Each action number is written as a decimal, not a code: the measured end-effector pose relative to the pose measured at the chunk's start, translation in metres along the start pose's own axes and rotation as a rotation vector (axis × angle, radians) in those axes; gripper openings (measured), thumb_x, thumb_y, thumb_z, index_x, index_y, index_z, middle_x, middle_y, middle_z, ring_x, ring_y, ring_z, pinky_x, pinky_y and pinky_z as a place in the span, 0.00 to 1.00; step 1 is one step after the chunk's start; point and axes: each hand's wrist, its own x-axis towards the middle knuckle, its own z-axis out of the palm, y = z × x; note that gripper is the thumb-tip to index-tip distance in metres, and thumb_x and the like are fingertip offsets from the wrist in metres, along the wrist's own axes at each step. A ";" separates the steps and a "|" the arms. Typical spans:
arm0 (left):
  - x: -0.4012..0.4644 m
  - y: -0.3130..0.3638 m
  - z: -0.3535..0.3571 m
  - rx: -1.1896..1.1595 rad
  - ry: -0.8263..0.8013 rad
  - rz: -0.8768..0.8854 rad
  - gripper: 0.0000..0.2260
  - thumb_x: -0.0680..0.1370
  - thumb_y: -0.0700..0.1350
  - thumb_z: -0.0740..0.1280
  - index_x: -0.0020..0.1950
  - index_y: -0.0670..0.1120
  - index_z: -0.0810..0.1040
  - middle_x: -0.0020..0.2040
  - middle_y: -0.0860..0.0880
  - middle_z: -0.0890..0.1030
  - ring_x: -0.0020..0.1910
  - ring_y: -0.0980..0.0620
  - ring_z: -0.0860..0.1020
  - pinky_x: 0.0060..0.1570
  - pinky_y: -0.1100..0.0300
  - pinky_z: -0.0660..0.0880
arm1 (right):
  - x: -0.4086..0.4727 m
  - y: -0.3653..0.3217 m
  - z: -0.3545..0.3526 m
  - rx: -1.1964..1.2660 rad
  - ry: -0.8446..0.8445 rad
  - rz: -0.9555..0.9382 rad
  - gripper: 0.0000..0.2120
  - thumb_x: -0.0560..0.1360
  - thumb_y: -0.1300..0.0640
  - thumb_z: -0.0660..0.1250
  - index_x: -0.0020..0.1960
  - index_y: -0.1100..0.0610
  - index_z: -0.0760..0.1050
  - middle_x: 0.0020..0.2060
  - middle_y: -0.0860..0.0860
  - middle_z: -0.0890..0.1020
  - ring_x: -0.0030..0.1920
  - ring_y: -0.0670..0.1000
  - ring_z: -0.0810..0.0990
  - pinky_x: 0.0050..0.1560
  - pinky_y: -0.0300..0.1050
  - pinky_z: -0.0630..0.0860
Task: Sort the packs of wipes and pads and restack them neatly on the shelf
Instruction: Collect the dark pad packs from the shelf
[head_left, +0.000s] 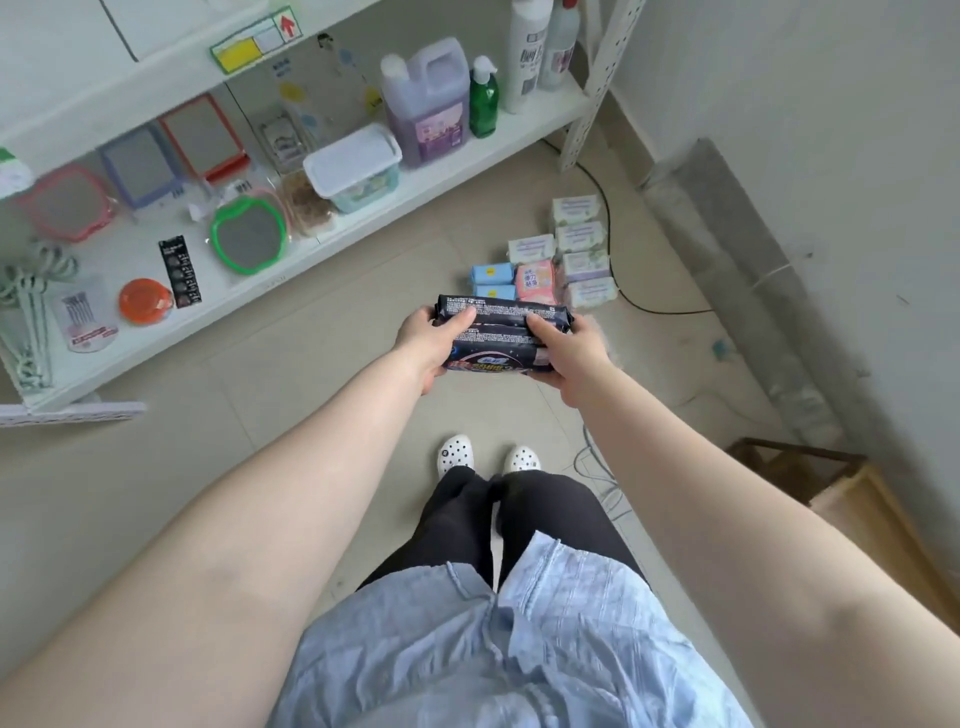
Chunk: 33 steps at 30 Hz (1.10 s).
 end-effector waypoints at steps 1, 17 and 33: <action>0.008 0.001 0.003 0.006 0.001 -0.011 0.15 0.76 0.52 0.69 0.59 0.49 0.72 0.54 0.49 0.80 0.45 0.49 0.79 0.37 0.62 0.70 | 0.007 -0.002 0.000 0.000 -0.003 0.020 0.21 0.74 0.54 0.72 0.64 0.54 0.72 0.59 0.53 0.80 0.55 0.56 0.82 0.45 0.50 0.83; 0.263 -0.076 0.042 0.094 0.108 -0.137 0.14 0.76 0.51 0.70 0.58 0.50 0.73 0.56 0.47 0.80 0.54 0.46 0.81 0.59 0.49 0.76 | 0.277 0.058 0.040 0.070 0.136 0.173 0.20 0.75 0.55 0.71 0.64 0.58 0.73 0.49 0.53 0.78 0.43 0.54 0.78 0.49 0.56 0.81; 0.542 -0.246 0.052 0.105 0.125 -0.075 0.08 0.76 0.46 0.71 0.54 0.49 0.77 0.49 0.49 0.81 0.48 0.51 0.79 0.58 0.51 0.76 | 0.537 0.234 0.117 0.338 0.346 0.216 0.33 0.69 0.53 0.76 0.69 0.57 0.67 0.60 0.51 0.76 0.56 0.50 0.78 0.62 0.46 0.76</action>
